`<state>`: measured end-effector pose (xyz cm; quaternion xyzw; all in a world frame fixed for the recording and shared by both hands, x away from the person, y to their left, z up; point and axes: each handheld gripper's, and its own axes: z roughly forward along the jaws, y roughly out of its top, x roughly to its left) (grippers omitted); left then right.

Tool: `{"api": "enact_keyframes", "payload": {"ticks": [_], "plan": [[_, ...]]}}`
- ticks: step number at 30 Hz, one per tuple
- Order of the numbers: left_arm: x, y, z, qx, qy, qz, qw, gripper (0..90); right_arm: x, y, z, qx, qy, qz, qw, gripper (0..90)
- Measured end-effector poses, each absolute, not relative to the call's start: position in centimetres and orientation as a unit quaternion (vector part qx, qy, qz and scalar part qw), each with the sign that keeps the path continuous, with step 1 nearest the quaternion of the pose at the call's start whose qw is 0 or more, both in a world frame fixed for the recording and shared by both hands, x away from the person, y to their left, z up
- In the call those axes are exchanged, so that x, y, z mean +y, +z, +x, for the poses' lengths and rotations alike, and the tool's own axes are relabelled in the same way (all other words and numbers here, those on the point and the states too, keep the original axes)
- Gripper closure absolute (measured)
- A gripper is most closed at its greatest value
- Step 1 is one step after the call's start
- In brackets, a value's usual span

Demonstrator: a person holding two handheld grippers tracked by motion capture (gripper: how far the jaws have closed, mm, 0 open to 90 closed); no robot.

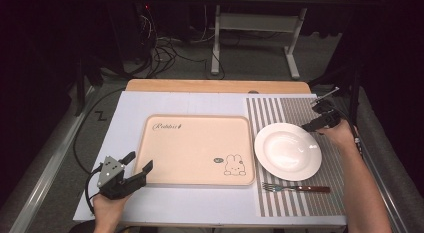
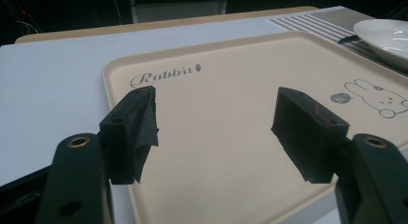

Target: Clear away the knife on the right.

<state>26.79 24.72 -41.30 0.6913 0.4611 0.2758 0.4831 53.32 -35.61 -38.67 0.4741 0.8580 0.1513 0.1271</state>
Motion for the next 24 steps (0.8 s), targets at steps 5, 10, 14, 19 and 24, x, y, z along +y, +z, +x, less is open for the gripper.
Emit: {"api": "enact_keyframes", "payload": {"ticks": [5,10,14,19,24], "plan": [[24.71,-41.31,26.82,0.461,0.276,0.692,0.482,32.7,-35.44,-38.89,53.42,0.862,0.148,0.468,0.131,47.6],[25.22,-41.20,26.70,0.469,0.271,0.679,0.496,33.0,-35.33,-39.27,53.63,0.864,0.144,0.466,0.126,47.5],[25.30,-41.24,26.73,0.472,0.269,0.676,0.498,33.0,-35.31,-39.28,53.63,0.863,0.144,0.467,0.126,48.5],[25.04,-41.19,26.67,0.466,0.274,0.683,0.491,32.9,-35.30,-39.43,53.56,0.867,0.124,0.460,0.147,46.0],[25.03,-41.21,26.68,0.465,0.276,0.685,0.488,32.9,-35.33,-39.52,53.78,0.869,0.130,0.457,0.141,44.9]]}}
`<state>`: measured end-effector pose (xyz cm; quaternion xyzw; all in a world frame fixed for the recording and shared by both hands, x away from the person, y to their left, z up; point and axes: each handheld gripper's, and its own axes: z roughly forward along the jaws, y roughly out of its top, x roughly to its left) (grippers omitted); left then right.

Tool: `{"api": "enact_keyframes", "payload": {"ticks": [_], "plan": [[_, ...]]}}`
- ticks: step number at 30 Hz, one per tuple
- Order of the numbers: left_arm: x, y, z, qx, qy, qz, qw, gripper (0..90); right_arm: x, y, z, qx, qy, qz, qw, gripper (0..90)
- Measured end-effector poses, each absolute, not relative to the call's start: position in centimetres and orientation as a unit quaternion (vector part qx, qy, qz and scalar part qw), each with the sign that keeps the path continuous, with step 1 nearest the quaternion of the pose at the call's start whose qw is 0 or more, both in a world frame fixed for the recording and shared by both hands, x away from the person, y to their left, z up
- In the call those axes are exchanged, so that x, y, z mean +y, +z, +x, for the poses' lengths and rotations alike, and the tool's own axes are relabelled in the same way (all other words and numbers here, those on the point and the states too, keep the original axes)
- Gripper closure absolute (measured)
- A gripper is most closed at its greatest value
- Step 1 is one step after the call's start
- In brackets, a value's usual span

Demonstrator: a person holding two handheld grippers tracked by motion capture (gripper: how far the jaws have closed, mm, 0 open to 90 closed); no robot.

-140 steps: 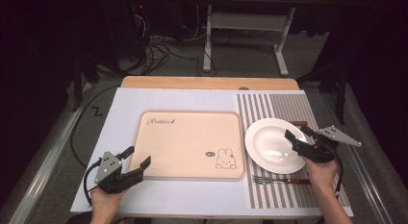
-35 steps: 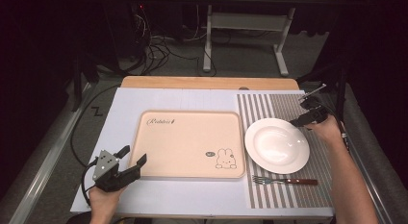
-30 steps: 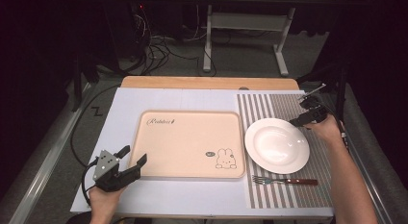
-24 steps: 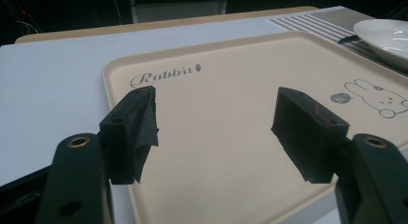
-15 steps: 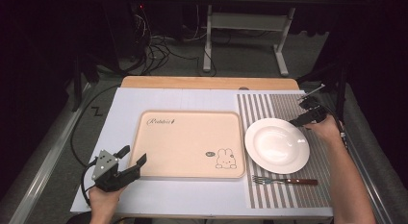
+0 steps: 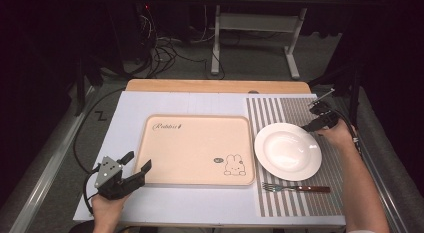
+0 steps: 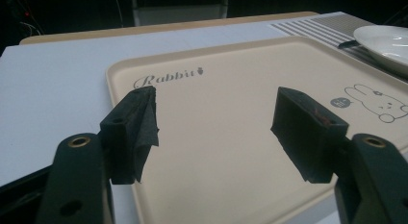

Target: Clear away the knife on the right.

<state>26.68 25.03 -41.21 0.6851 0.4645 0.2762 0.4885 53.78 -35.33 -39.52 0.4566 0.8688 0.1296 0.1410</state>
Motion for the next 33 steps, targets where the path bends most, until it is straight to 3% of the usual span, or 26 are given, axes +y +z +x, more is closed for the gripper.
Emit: {"api": "enact_keyframes", "payload": {"ticks": [9,17,22,33], "plan": [[25.01,-41.33,26.89,0.468,0.258,0.686,0.494,32.6,-36.25,-39.89,54.10,0.860,0.138,0.482,0.092,41.6],[24.86,-41.39,27.01,0.466,0.248,0.690,0.495,32.3,-36.15,-40.00,53.93,0.861,0.131,0.483,0.092,43.4],[24.74,-41.41,27.05,0.462,0.247,0.693,0.495,32.1,-35.67,-39.83,53.69,0.867,0.127,0.472,0.095,56.5],[24.68,-41.58,27.26,0.462,0.242,0.698,0.491,31.8,-35.60,-39.81,53.64,0.860,0.127,0.484,0.094,59.8]]}}
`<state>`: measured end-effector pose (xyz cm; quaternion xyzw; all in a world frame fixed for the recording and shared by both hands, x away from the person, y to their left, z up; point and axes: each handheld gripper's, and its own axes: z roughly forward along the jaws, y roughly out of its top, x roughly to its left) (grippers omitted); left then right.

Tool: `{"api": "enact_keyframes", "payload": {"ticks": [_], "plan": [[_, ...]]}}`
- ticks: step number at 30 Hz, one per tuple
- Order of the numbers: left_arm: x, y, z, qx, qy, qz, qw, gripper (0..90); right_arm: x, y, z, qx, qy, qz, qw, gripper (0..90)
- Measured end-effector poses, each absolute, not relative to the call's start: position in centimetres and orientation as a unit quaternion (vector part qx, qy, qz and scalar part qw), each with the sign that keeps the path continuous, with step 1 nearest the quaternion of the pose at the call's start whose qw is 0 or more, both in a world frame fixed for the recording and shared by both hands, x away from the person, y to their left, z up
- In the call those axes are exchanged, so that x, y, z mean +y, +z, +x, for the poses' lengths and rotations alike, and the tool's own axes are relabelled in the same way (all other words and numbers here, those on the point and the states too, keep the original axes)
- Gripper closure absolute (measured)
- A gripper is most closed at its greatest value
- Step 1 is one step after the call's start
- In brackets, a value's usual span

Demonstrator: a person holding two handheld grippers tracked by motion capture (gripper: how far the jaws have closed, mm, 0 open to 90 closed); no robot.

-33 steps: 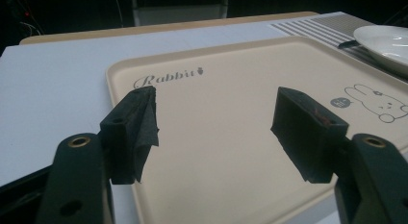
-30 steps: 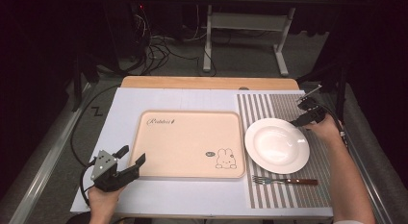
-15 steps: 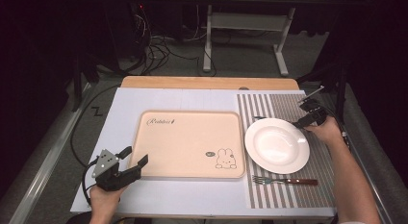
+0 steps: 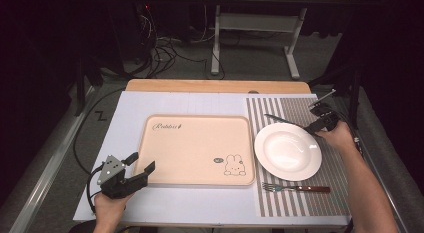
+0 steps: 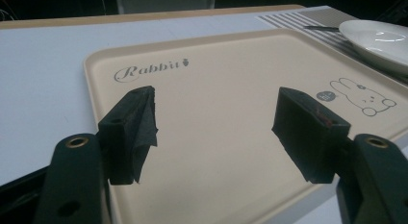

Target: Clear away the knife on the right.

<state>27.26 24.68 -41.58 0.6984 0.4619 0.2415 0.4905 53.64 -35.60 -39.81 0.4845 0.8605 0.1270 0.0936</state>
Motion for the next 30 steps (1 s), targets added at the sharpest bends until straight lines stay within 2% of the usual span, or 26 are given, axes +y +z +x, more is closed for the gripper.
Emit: {"api": "enact_keyframes", "payload": {"ticks": [3,5,8,19,30], "plan": [[24.7,-41.7,27.4,0.464,0.239,0.700,0.488,31.1,-35.4,-39.8,53.6,0.860,0.124,0.486,0.093,62.4],[24.7,-41.6,27.4,0.462,0.240,0.700,0.489,31.1,-35.2,-39.7,53.4,0.863,0.121,0.482,0.092,70.3],[24.6,-41.6,27.3,0.459,0.240,0.702,0.489,31.0,-34.9,-39.7,53.2,0.869,0.123,0.469,0.097,76.5],[24.2,-41.7,27.2,0.455,0.248,0.704,0.485,31.2,-34.8,-39.8,52.9,0.861,0.126,0.483,0.102,77.7],[24.2,-41.7,27.3,0.457,0.247,0.703,0.485,31.4,-34.7,-39.7,52.4,0.856,0.130,0.484,0.128,77.9]]}}
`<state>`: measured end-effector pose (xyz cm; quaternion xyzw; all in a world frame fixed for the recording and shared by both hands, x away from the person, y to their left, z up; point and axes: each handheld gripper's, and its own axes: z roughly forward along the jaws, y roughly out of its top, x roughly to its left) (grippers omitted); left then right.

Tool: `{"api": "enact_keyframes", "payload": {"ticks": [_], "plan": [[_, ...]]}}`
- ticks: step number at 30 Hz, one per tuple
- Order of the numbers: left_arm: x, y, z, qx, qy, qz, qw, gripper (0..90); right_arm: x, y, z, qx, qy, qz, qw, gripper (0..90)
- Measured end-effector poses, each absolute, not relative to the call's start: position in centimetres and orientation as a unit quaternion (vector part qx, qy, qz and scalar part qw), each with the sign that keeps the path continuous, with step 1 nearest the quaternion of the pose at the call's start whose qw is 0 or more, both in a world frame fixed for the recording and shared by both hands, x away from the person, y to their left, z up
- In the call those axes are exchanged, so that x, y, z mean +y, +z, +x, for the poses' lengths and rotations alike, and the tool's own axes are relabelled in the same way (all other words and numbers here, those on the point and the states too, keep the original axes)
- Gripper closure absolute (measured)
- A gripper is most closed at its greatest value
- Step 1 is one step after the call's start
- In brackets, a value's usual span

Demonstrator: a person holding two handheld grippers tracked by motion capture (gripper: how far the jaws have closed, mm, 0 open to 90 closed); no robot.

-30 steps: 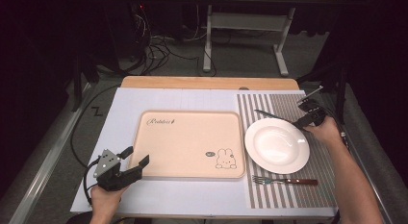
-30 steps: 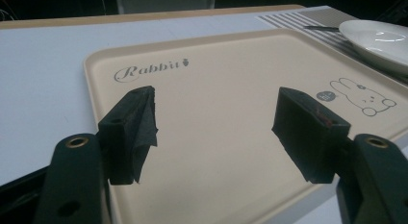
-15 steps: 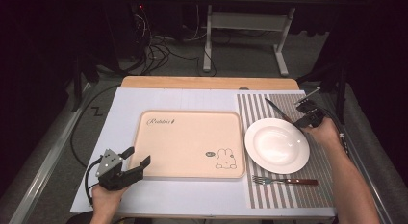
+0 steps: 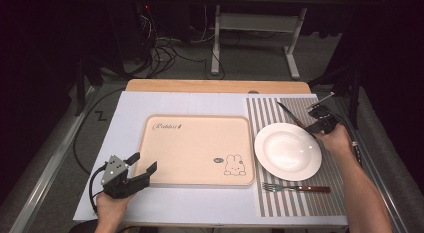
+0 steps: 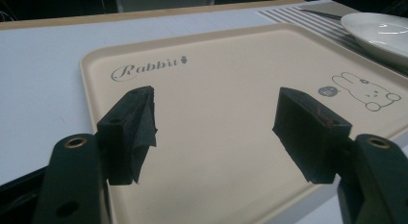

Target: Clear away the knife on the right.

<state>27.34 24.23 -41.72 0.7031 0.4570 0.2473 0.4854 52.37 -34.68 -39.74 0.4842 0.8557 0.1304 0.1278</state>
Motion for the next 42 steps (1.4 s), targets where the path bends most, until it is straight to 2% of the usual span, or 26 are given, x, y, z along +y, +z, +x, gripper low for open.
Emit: {"api": "enact_keyframes", "payload": {"ticks": [24,33,42], "plan": [[24.4,-41.6,27.2,0.445,0.255,0.705,0.489,30.2,-35.2,-35.3,50.0,0.835,0.195,0.489,0.161,77.9],[24.4,-41.3,26.8,0.438,0.254,0.703,0.500,28.9,-32.6,-34.0,46.1,0.835,0.214,0.483,0.157,77.9],[24.1,-41.1,26.6,0.433,0.272,0.705,0.492,28.4,-30.1,-34.4,44.6,0.844,0.220,0.468,0.143,77.9]]}}
